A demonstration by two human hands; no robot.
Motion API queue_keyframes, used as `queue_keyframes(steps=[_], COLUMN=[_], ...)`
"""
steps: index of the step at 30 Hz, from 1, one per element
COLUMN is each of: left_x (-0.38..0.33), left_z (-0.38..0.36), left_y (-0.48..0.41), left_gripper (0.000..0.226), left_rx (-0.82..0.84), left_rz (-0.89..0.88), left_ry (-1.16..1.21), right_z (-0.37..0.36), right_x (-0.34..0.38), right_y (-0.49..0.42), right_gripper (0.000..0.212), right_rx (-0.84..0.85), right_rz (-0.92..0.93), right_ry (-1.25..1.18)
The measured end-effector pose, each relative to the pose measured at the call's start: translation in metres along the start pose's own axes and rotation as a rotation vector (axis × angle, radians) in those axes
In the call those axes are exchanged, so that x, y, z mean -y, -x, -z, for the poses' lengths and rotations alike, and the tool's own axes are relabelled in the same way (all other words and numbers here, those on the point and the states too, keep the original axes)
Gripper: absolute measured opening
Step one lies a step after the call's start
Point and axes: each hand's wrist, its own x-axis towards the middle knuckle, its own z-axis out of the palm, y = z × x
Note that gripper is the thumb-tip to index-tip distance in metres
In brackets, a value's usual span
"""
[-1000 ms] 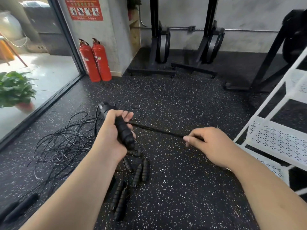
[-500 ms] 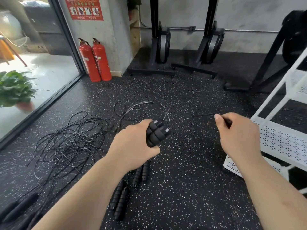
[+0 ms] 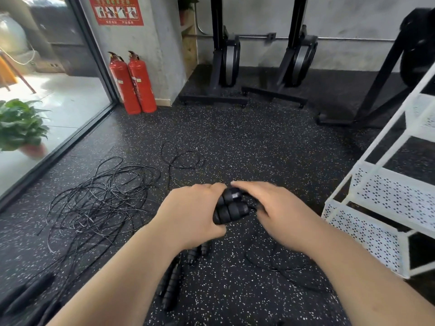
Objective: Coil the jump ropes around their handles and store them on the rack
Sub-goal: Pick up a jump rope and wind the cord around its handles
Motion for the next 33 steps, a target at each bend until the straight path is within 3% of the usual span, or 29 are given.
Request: queue_keyframes(steps=[5,8,12,17,20,22,26,33], left_x=[0.005,0.006,0.002,-0.028,-0.028,-0.027,-0.028,-0.025], left_z=[0.005,0.005,0.003,-0.007,-0.009,-0.007,-0.005,-0.019], left_y=[0.001,-0.007,-0.013,-0.019,-0.025,-0.028,-0.030,-0.034], left_gripper=[0.037,0.025,0.039,0.025,0.041,0.041,0.012,0.040], left_rx=[0.031,-0.013,-0.126,-0.216,-0.283,-0.269,-0.232,-0.326], left_rz=[0.102,0.192,0.411,0.596,0.697,0.687,0.695,0.734], left_ry=[0.380,0.827,1.682,2.156,2.363,2.442,2.431,2.235], right_z=[0.008,0.015,0.021,0.000,-0.019,-0.028,-0.023,-0.031], right_x=[-0.010,-0.014,-0.014,0.027,0.047,0.054,0.051,0.052], right_y=[-0.002,-0.003,-0.005,-0.003,-0.001,0.001,0.001,0.005], right_gripper=[0.031,0.036,0.038,0.021,0.020,0.021,0.026,0.043], right_rx=[-0.039,-0.132,-0.407,-0.435,-0.455,-0.446,-0.408,-0.248], right_rz=[-0.158,-0.145,-0.180,-0.183,-0.167,-0.133,-0.146,-0.146], right_ry=[-0.403,-0.479,-0.464,-0.348,-0.457,-0.492,-0.499,-0.367])
